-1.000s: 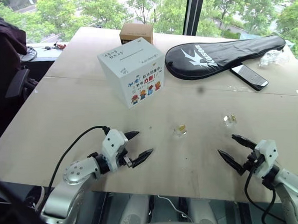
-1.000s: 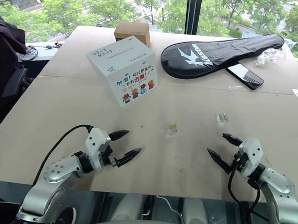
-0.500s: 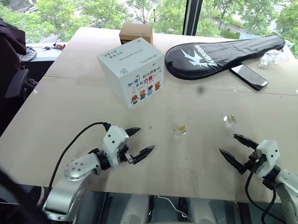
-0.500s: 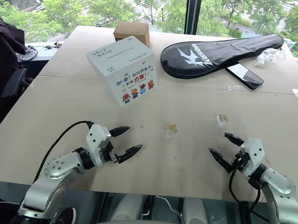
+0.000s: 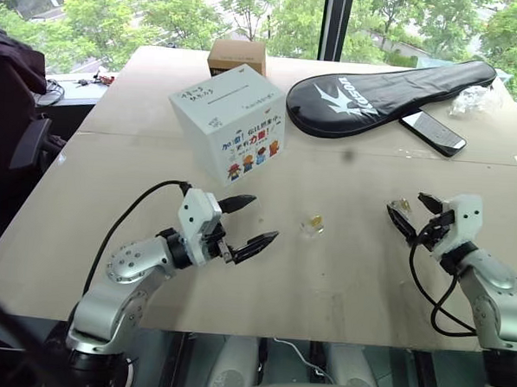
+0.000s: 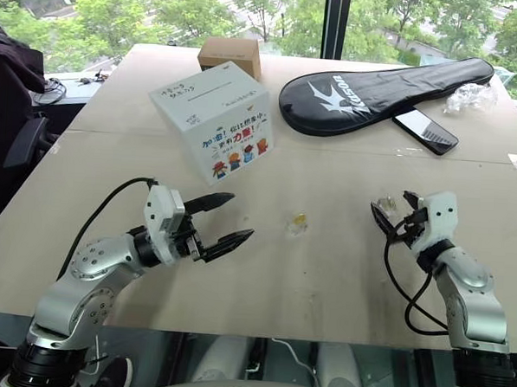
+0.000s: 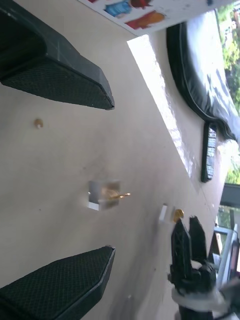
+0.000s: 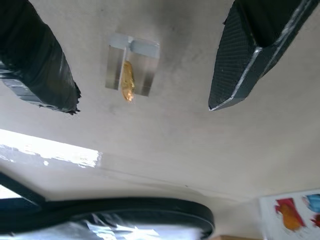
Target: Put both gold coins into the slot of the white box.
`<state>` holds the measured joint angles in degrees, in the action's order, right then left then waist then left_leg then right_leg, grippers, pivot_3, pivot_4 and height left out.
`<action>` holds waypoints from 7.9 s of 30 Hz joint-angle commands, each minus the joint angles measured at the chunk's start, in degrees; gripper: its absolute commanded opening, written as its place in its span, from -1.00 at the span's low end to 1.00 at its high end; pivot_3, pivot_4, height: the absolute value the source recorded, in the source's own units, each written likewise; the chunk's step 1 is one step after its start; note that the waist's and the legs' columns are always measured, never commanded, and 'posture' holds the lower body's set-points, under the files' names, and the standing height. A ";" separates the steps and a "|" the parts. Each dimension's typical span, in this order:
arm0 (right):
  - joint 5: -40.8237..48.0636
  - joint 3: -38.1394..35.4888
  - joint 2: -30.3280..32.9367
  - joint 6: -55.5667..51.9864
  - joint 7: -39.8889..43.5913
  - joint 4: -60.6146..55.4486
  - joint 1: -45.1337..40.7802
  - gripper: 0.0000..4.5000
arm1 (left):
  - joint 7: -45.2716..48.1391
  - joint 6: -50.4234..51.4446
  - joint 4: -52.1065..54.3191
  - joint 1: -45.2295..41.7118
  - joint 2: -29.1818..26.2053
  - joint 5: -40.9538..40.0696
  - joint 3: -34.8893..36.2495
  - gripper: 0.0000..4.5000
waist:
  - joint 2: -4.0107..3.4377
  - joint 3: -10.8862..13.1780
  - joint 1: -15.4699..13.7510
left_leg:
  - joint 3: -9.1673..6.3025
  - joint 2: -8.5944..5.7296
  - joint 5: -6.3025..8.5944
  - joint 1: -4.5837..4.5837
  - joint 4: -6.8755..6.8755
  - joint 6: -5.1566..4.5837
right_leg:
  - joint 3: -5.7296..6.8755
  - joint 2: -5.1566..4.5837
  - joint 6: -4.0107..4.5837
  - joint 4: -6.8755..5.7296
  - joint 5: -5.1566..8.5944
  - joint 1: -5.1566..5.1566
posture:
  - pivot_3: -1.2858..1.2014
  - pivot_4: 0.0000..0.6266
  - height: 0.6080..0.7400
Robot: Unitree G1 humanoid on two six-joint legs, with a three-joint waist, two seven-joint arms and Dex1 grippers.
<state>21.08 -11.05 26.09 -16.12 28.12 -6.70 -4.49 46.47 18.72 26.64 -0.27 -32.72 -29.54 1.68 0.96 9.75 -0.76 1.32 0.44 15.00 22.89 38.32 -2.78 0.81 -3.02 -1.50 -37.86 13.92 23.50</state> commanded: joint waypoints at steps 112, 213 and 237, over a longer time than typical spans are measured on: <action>56.15 8.57 -15.25 -27.28 -13.97 -26.18 -14.38 -1.00 | -27.06 19.20 0.25 -11.88 23.94 -58.78 3.45 -0.01 | 0.04 0.00 1.36 | -0.10 -0.07 -0.01 0.02 0.07 -0.01 | -0.06 0.39 -0.04 -0.07 -0.02 -0.02 | 0.03 -0.52 1.00; 14.42 -2.08 14.27 -5.69 20.28 -22.14 16.98 0.99 | 12.07 14.00 1.79 -6.60 -7.26 4.56 8.18 1.00 | 0.25 0.19 1.25 | -0.11 -0.04 0.09 0.12 0.52 -0.13 | -0.02 -0.13 -0.28 -0.44 0.12 -0.04 | 0.03 -0.52 1.00; 7.13 16.79 0.89 -1.35 34.52 9.95 -14.65 0.99 | 5.71 11.89 11.02 13.53 -5.59 -10.26 11.57 1.00 | 0.18 0.14 -0.01 | -0.03 0.08 0.04 -0.06 0.34 -0.09 | 0.11 -0.07 0.04 -0.09 -0.09 -0.15 | 0.03 -0.52 1.00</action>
<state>26.56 6.05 27.49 -16.11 60.87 2.34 -17.19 52.38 29.19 34.10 12.39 -37.11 -37.46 11.62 1.14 9.89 -0.77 1.29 0.52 15.04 22.83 38.65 -2.87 0.92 -3.09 -1.46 -37.95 13.83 23.35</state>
